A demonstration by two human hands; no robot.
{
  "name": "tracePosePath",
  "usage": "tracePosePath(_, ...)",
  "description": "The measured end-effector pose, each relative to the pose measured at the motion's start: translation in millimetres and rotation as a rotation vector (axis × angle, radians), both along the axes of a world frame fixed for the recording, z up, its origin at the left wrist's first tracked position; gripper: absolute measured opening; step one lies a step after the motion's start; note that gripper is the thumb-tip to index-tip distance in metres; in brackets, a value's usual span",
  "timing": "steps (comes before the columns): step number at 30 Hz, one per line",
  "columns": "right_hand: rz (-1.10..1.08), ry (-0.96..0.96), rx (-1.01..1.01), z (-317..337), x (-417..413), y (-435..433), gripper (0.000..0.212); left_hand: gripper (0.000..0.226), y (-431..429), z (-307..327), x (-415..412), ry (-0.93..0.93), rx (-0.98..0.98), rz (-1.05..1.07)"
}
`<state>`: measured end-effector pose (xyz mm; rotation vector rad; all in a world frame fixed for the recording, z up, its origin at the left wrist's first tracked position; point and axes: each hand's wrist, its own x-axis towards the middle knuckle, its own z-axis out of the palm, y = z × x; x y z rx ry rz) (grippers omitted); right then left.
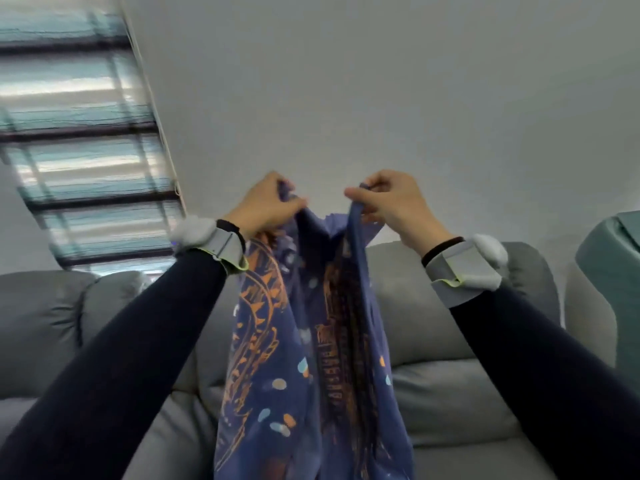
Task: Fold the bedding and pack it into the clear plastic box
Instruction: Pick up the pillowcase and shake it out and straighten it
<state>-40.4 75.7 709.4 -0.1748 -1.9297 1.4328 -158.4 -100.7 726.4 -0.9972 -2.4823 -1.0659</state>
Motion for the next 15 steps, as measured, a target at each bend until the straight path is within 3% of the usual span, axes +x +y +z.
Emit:
tracePosePath(2, 0.039, -0.015, 0.134, -1, -9, -19, 0.027, 0.057, 12, -6, 28, -0.040, -0.103, -0.292)
tracePosePath(4, 0.024, -0.018, 0.249, 1, -12, -29, 0.027, 0.044, 17, -7, 38, -0.104, -0.099, -0.436)
tracePosePath(6, -0.001, -0.004, 0.245, -2, -9, -30, 0.025, 0.031, 15, -4, 40, -0.088, -0.067, -0.424)
tracePosePath(11, -0.027, 0.162, 0.053, -15, 10, -36, 0.018, 0.032, 7, 12, 32, -0.038, -0.052, -0.410)
tracePosePath(15, 0.103, 0.046, -0.062, -55, 18, -46, 0.022, 0.031, 9, 25, 29, -0.066, 0.078, -0.405)
